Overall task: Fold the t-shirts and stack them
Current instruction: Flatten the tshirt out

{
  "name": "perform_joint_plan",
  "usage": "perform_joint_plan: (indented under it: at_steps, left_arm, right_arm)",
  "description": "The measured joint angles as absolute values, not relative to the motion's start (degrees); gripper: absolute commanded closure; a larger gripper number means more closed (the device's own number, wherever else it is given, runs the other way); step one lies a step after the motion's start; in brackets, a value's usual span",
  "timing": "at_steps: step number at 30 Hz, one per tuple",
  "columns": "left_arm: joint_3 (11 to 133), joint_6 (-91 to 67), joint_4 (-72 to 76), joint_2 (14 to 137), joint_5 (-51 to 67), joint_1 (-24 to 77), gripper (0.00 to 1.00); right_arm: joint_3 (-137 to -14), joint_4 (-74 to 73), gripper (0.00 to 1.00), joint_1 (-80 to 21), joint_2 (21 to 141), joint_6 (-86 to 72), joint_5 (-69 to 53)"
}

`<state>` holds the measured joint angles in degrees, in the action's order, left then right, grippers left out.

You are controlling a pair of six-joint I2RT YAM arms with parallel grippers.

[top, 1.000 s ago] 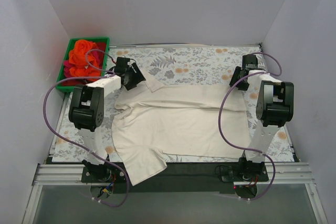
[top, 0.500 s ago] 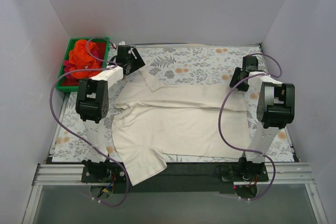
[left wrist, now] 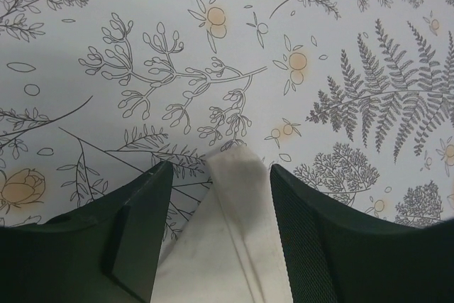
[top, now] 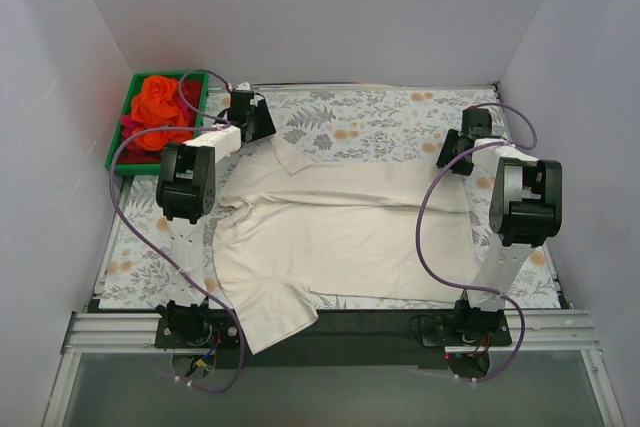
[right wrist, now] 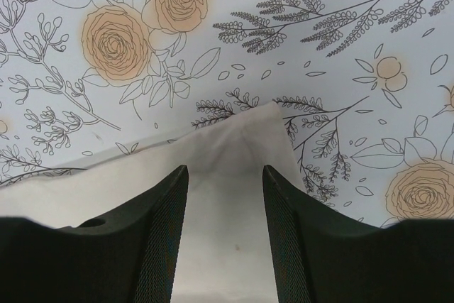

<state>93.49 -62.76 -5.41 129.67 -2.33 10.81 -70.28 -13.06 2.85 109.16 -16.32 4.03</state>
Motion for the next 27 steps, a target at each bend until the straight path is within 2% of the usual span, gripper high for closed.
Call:
perform_joint_plan:
  at_steps: [4,10,14,17,18,24,25,27]
  left_arm:
    - [93.4,-58.3,-5.0,129.8,-1.3,10.8,0.54]
    - [93.2,-52.0,-4.6,130.0,1.1,11.1,0.57]
    - [93.2,-48.8,-4.4,130.2,1.7,11.6,0.64]
    - [93.3,-47.5,-4.0,130.5,2.0,11.9,0.72]
    - [93.3,-47.2,-3.9,130.5,2.1,11.9,0.78]
    - [93.3,-45.9,-3.8,130.6,2.4,12.1,0.89]
    - [93.3,-45.8,-3.8,130.6,2.4,12.1,0.94]
    - [93.3,-45.6,-3.8,130.6,2.3,12.2,0.96]
  right_arm:
    - [-70.3,-13.1,0.55,2.9,109.1,-16.3,4.0]
    - [-70.3,-13.1,0.55,2.9,109.1,-16.3,3.9]
    - [-70.3,-13.1,0.55,2.9,109.1,-16.3,3.9]
    - [-70.3,-13.1,0.55,2.9,109.1,-16.3,3.9]
    - [-70.3,-13.1,0.55,2.9,109.1,-16.2,3.9]
    - [-70.3,-13.1,0.55,2.9,109.1,-16.1,3.9]
    - [-70.3,-13.1,0.55,2.9,109.1,-16.1,3.9]
    - [-70.3,-13.1,0.55,2.9,109.1,-16.1,3.9]
